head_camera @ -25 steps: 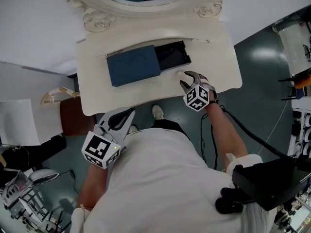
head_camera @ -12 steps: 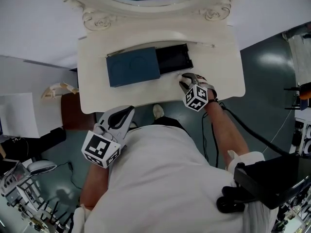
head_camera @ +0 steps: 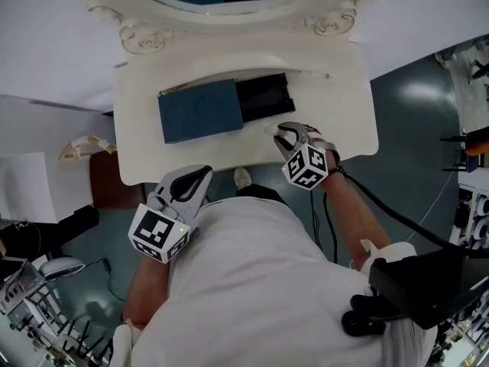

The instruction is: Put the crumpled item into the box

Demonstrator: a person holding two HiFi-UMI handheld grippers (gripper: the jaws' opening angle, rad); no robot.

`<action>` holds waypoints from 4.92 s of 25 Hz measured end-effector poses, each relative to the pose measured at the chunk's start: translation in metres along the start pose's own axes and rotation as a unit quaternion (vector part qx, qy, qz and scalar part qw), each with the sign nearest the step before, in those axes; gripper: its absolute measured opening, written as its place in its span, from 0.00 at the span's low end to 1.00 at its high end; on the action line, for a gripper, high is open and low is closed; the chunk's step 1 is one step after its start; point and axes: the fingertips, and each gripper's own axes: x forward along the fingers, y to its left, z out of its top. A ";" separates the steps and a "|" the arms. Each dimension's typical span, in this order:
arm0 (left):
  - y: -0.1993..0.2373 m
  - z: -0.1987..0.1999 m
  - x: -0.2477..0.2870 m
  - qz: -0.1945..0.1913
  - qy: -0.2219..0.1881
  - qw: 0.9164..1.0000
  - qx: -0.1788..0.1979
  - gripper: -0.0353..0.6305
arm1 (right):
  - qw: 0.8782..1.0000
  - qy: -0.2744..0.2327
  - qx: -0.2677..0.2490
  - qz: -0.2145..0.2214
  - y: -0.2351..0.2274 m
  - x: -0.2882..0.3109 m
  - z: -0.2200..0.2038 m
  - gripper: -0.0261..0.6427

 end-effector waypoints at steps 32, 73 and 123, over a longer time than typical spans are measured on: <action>0.042 0.003 -0.027 0.072 -0.004 0.997 -0.026 0.06 | 0.994 0.102 0.025 -0.034 -0.098 0.106 0.000 0.23; 0.027 -0.059 -0.165 -0.039 -0.025 0.999 0.027 0.06 | 0.978 0.033 0.172 -0.112 0.084 -0.014 0.101 0.04; -0.010 -0.164 -0.299 -0.103 -0.016 0.994 0.043 0.06 | 0.972 -0.097 0.207 -0.055 0.344 -0.088 0.260 0.04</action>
